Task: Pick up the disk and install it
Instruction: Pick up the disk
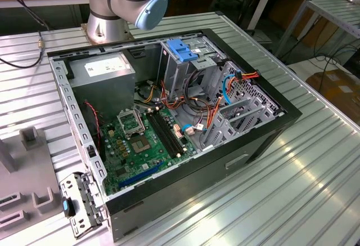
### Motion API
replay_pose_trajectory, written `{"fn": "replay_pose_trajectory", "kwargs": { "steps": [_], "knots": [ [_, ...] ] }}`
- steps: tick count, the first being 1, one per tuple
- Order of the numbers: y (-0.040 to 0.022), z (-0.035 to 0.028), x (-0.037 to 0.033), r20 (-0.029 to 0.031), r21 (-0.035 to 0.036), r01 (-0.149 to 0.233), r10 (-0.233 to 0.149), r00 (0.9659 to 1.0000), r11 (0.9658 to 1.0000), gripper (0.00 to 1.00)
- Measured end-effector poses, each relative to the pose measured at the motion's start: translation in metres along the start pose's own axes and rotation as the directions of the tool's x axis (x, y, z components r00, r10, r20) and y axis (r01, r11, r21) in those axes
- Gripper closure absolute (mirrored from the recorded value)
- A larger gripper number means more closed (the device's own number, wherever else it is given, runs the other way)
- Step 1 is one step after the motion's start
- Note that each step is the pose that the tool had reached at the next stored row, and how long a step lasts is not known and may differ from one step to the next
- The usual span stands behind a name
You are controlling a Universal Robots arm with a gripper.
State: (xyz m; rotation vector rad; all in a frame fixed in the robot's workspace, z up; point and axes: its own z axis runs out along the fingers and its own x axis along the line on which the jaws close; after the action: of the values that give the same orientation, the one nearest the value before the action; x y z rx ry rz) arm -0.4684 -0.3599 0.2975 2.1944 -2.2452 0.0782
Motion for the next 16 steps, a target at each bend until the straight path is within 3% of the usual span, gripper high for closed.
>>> {"fn": "replay_pose_trajectory", "kwargs": {
  "steps": [2, 16],
  "knots": [
    [0.0001, 0.0023, -0.0001, 0.0002, -0.0004, 0.0, 0.0, 1.0, 1.0, 0.63],
    [0.0001, 0.0026, -0.0001, 0.0002, -0.0004, 0.0, 0.0, 1.0, 1.0, 0.63]
  ]
}}
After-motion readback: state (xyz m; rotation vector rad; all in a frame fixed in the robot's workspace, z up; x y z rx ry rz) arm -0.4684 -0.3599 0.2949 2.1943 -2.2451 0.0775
